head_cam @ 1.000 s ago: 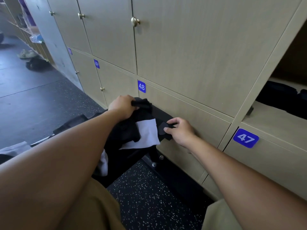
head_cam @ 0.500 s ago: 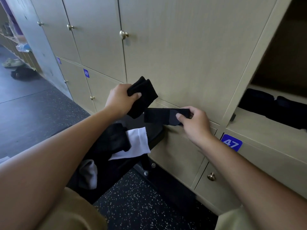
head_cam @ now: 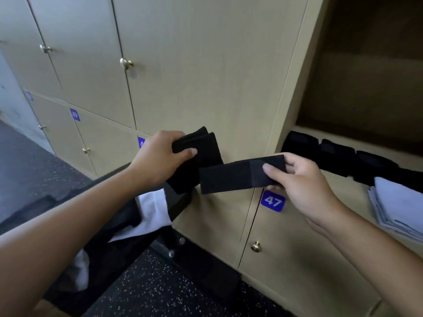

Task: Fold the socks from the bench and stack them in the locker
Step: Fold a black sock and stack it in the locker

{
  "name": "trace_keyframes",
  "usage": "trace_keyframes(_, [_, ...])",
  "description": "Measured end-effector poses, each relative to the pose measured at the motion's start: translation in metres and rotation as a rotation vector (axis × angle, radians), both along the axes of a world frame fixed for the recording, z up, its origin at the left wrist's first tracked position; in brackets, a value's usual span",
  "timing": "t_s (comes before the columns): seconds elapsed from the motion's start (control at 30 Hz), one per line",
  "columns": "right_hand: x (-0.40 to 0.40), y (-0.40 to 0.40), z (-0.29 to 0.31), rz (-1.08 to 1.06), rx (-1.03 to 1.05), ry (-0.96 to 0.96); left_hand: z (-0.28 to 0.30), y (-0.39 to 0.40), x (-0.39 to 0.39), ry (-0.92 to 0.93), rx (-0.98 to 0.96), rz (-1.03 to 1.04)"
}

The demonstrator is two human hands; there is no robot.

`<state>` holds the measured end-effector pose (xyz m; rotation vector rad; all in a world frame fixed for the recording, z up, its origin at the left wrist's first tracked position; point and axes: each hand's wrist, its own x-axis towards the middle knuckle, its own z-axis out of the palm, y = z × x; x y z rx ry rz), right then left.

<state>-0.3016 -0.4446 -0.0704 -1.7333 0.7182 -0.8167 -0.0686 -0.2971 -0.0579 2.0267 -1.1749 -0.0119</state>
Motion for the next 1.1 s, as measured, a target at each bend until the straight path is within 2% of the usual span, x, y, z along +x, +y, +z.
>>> trace_keyframes(0.13, [-0.036, -0.011, 0.012, -0.048, 0.004, 0.001, -0.003, -0.008, -0.013, -0.003, 0.04, -0.045])
trace_keyframes(0.33, [-0.076, -0.044, 0.018, -0.171, 0.139, -0.082, -0.003, -0.014, -0.025, -0.025, 0.059, -0.102])
trace_keyframes(0.63, [-0.079, -0.072, -0.013, -0.347, 0.306, 0.014, -0.011, -0.021, -0.047, 0.005, 0.1, -0.198])
trace_keyframes(0.9, [-0.088, -0.079, -0.014, -0.507, 0.334, -0.048, -0.012, -0.018, -0.051, 0.011, 0.106, -0.235])
trace_keyframes(0.93, [-0.09, -0.077, -0.014, -0.529, 0.279, 0.023, -0.012, -0.018, -0.051, 0.01, 0.103, -0.237])
trace_keyframes(1.03, [-0.094, -0.07, -0.011, -0.544, -0.026, 0.417, -0.012, -0.018, -0.053, 0.008, 0.101, -0.246])
trace_keyframes(1.1, [-0.096, -0.061, -0.008, -0.521, -0.255, 0.563, -0.013, -0.018, -0.054, 0.006, 0.105, -0.249])
